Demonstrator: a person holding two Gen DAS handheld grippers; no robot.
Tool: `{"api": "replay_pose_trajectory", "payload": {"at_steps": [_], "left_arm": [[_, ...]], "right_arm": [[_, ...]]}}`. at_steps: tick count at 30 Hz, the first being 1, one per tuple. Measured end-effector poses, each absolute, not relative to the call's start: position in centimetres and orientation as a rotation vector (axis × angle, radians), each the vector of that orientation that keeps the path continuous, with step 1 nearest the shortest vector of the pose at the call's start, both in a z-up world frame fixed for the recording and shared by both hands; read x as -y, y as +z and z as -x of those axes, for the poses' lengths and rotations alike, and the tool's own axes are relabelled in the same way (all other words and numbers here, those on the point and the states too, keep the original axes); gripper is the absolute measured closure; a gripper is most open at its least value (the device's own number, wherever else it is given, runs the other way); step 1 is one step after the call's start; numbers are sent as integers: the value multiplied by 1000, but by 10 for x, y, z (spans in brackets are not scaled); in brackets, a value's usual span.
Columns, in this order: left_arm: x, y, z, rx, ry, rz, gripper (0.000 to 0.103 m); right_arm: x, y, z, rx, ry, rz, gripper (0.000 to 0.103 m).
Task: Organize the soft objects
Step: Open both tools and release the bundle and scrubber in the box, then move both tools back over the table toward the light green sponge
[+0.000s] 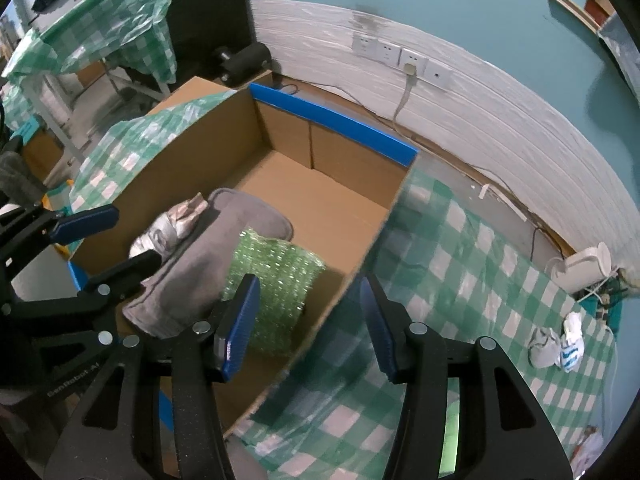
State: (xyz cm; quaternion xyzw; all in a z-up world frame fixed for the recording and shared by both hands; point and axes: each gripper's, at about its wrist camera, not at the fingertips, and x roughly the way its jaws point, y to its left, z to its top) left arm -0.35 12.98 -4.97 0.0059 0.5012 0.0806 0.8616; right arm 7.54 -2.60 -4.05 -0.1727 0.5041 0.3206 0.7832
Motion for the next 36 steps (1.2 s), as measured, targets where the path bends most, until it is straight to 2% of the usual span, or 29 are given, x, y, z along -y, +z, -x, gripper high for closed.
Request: {"api": "replay_pose_trajectory", "payload": {"at_steps": [36], "left_arm": [[-20,-47,-20,-1046,3,-165,51]], "right_arm": [[160,-51,-89,-1132,504,253,51]]}}
